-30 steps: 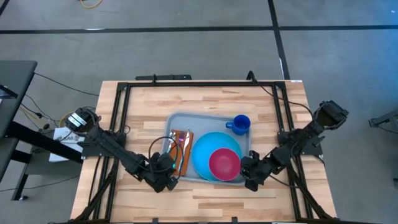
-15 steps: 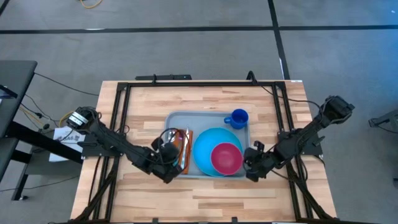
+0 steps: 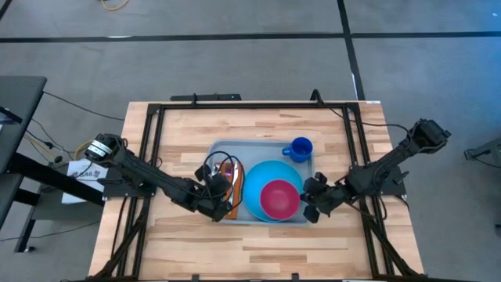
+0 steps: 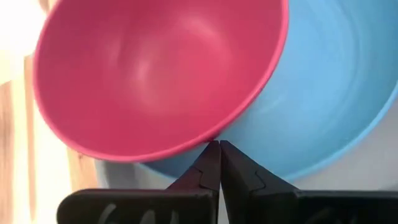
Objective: Set up tray
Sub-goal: Adjust the red bowl on the light blue plate on the gray tray
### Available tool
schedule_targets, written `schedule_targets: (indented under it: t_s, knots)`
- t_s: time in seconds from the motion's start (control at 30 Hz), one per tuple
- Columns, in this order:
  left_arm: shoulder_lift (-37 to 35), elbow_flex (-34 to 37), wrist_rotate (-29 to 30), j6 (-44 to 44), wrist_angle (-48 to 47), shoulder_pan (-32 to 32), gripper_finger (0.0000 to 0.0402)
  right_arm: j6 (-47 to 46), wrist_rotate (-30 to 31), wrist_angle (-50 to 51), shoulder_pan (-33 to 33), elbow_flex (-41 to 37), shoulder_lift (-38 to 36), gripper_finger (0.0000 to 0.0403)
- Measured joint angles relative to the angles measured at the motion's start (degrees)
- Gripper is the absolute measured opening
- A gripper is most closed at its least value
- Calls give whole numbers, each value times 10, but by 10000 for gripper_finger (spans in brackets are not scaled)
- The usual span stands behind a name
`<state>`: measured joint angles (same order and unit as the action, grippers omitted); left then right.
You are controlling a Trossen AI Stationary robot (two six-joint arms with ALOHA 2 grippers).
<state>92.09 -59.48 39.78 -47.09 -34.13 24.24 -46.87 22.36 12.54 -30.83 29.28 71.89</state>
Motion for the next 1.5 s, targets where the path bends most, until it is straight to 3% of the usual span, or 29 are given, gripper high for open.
schedule_targets:
  t_s: [0.23,0.4,0.57,0.8,0.97,1.13,1.5]
  knots:
    - [0,0,-2,24,1,-12,0,33,0,-41,53,0,36,0]
    - [0,0,-3,24,-8,-12,0,35,5,18,51,1,14,0]
    - [0,0,-2,7,-35,-12,0,1,7,61,17,1,-46,0]
    - [0,0,20,-6,-39,-4,0,49,-45,50,-68,1,-90,0]
    - [0,0,34,-7,-34,-2,0,92,-48,-75,-58,-6,-18,0]
    - [0,0,40,-17,-35,0,0,114,-97,-224,-43,-7,85,0]
    - [-1,0,44,-6,-37,1,0,153,-90,-325,8,-8,164,0]
